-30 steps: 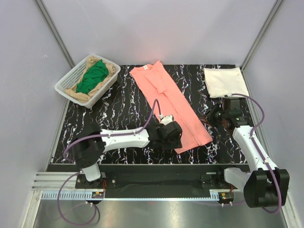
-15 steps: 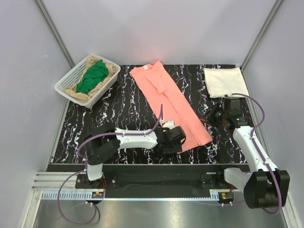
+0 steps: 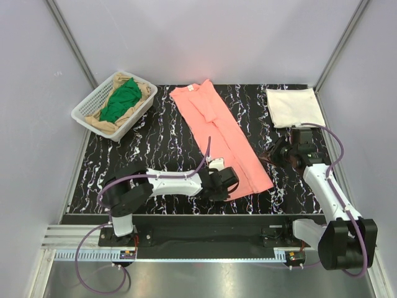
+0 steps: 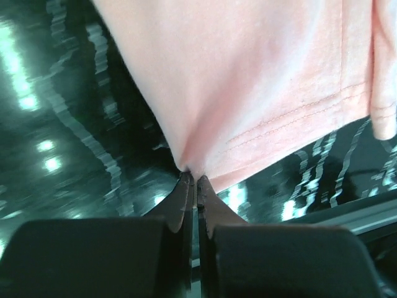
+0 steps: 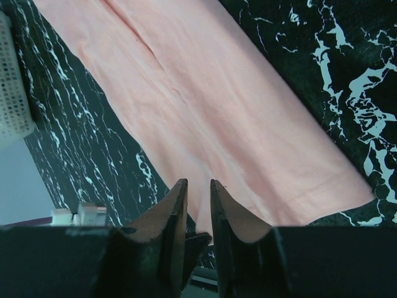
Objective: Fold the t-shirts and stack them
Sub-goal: Fold the tshirt
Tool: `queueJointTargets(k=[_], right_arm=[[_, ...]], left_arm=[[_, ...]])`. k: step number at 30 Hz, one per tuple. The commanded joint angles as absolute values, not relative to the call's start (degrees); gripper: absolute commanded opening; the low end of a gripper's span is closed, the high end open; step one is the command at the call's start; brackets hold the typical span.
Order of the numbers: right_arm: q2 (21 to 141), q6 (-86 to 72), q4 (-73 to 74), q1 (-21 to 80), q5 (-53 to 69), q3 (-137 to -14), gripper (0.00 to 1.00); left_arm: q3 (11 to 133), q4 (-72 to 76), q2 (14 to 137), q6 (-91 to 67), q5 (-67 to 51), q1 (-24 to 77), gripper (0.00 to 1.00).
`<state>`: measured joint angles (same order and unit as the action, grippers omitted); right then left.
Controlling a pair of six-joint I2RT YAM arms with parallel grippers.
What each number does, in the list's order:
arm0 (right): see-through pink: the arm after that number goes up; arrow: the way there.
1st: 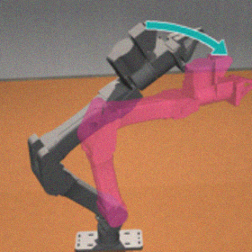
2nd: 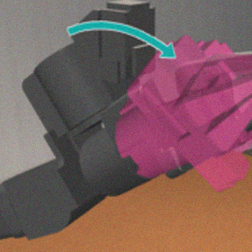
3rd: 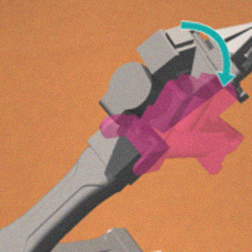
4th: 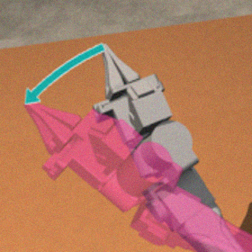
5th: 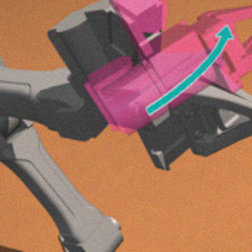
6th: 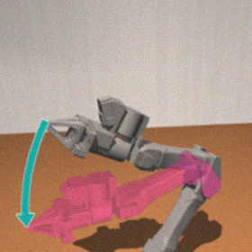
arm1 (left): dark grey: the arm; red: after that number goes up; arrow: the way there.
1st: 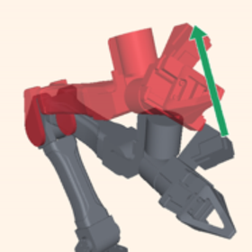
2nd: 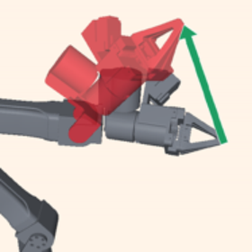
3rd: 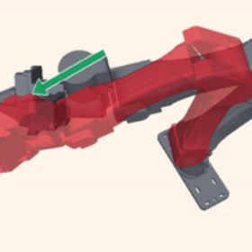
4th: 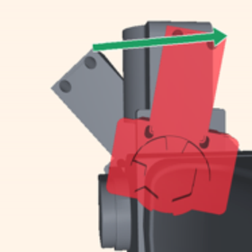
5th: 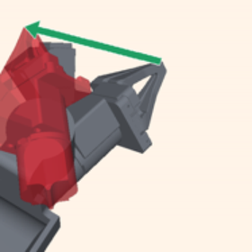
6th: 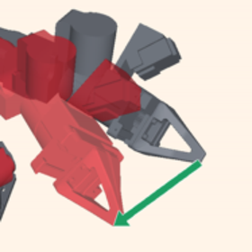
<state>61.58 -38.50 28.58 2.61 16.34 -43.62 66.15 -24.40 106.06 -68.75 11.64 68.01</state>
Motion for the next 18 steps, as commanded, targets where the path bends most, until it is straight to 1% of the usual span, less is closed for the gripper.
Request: queueJointTargets(k=[1,4,7,8,12,14,15,16,18], right_arm=[[64.85,-35.78,29.26,2.72,19.24,-43.42,0.29],[67.84,-34.63,30.5,4.12,19.51,-42.98,0.29],[68.64,-35.5,30.67,8.43,17.94,-41.31,0.3],[68.73,-35.94,30.76,11.92,17.41,-40.53,0.31],[68.91,-38.4,31.03,18.7,15.56,-38.68,0.35],[67.86,-38.67,31.2,19.42,15.21,-36.74,0.36],[66.46,-38.58,31.29,19.51,14.6,-36.13,0.37],[65.66,-38.32,31.46,19.42,14.59,-35.51,0.38],[64.78,-38.06,31.99,19.51,15.9,-35.33,0.39]], left_arm=[[61.89,-28.65,99.33,-66.36,14.76,68.55,0.0],[55.65,-30.4,93.44,-65.39,14.68,68.73,0.0],[49.93,-31.55,89.04,-66.09,13.45,68.64,0.0],[48.79,-31.99,88.16,-66.35,12.93,68.64,0.0],[41.6,-33.22,82.72,-69.25,12.57,69.26,0.0],[39.73,-33.31,80.87,-70.83,12.66,69.61,0.03],[38.51,-33.4,79.12,-71.01,12.74,69.7,0.08],[38.15,-34.01,78.23,-71.45,12.92,69.7,0.1],[37.36,-34.8,75.52,-71.8,14.15,69.7,0.18]])
